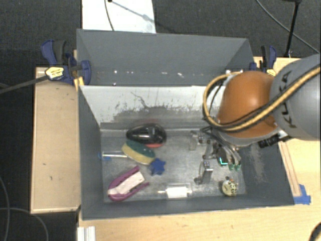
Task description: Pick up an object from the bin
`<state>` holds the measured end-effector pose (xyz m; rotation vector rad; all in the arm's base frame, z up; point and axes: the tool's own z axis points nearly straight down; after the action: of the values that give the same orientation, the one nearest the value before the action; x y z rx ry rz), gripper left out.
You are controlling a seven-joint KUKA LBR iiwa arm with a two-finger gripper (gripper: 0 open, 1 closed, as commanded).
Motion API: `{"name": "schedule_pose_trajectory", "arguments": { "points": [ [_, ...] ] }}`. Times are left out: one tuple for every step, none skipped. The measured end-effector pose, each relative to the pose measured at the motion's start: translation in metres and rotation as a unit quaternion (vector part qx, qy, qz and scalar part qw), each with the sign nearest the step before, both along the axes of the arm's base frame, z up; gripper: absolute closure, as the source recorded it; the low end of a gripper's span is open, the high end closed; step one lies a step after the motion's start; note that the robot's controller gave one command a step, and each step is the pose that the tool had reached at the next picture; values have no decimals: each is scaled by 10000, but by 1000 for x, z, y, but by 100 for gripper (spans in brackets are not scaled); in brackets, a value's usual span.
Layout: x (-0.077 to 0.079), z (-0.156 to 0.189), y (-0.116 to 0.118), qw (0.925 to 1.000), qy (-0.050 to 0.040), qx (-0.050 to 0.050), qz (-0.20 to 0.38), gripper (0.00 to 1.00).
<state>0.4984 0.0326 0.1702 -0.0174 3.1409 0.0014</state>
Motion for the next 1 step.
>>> {"name": "schedule_pose_trajectory", "arguments": {
  "points": [
    [-6, -101, -140, 9826, -12, -11, 1855, 0]
  ]
}}
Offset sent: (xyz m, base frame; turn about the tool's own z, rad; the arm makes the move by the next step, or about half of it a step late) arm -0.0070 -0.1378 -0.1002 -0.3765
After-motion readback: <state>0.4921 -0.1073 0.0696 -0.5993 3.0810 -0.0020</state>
